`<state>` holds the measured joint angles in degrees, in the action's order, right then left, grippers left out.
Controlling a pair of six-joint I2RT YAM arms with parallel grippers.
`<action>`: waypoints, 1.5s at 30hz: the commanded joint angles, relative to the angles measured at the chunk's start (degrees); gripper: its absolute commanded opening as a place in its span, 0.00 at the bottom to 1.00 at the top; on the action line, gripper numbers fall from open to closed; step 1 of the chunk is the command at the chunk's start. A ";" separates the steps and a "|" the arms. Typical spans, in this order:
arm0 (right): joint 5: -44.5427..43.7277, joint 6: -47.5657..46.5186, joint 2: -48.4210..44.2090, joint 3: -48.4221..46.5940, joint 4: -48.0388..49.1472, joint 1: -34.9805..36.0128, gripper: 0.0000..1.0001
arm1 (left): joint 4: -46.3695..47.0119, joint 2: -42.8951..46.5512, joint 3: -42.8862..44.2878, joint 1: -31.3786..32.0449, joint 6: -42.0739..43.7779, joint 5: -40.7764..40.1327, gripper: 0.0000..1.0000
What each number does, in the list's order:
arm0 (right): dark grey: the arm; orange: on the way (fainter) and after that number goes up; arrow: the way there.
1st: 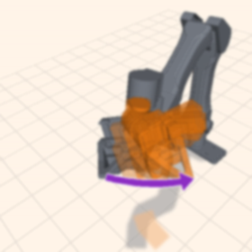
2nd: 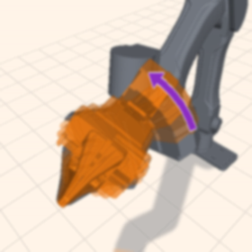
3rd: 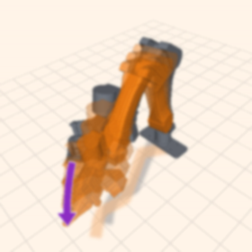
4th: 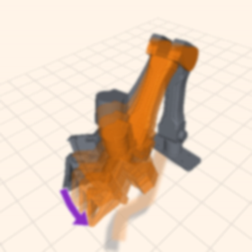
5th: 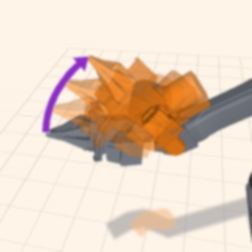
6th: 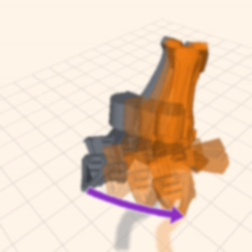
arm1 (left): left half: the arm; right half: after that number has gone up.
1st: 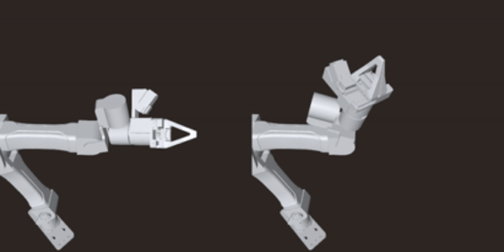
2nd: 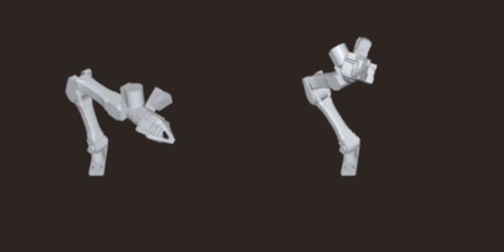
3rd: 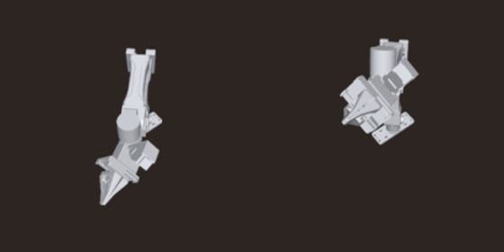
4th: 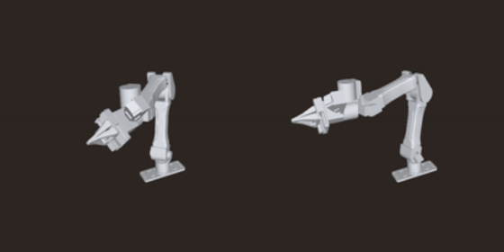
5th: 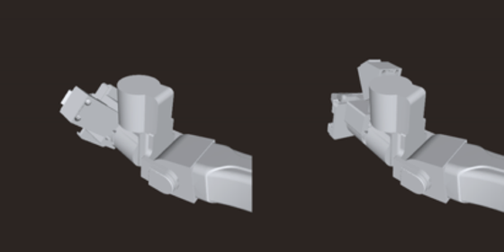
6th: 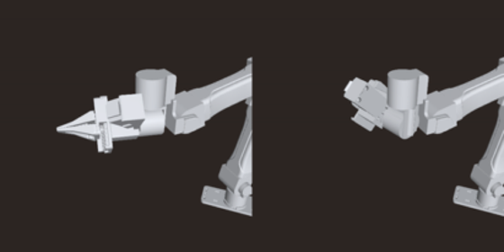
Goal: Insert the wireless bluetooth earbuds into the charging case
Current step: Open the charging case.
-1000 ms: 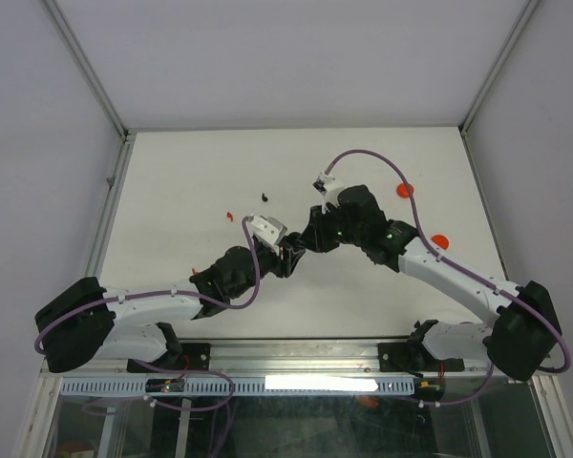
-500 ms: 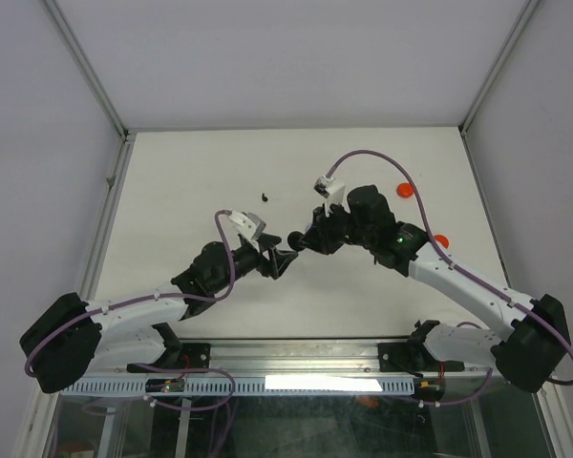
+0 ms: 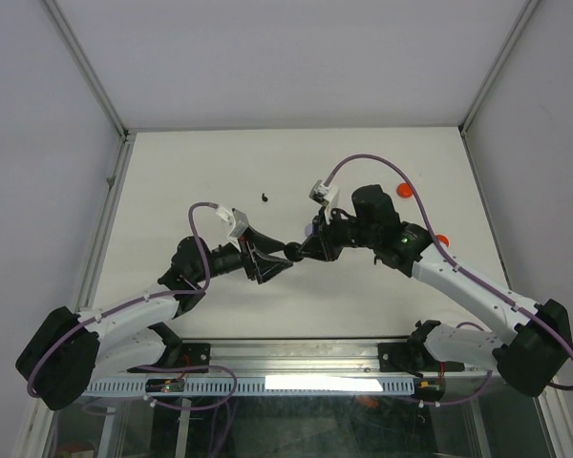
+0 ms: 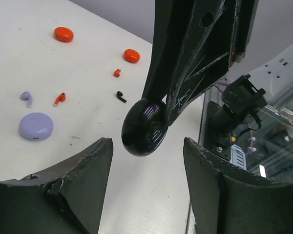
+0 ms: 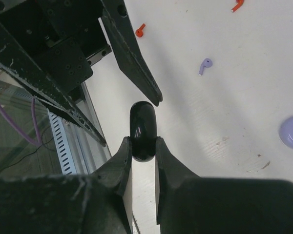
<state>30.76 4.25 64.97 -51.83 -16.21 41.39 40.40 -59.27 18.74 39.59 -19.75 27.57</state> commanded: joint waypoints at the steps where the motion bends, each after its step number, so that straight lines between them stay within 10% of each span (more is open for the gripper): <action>1: 5.45 -3.54 -2.15 -0.86 1.26 -0.18 0.00 | 7.96 -1.53 0.58 -2.47 -3.42 10.91 0.59; 24: 13.45 -5.96 -0.33 -1.15 1.18 -0.21 0.00 | 17.55 -8.44 2.02 -3.10 -7.94 20.58 0.37; 32: 14.50 -6.36 -0.36 -1.03 1.18 -0.25 0.00 | 20.62 -8.32 1.07 -3.08 -8.66 21.11 0.10; 45: 9.22 -3.95 -4.28 2.60 9.17 1.59 0.64 | 19.45 -1.24 -3.82 -3.10 -1.03 15.72 0.00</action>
<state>42.48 -0.71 63.51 -49.78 -13.80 42.19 55.72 -62.59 16.34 36.67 -24.16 45.74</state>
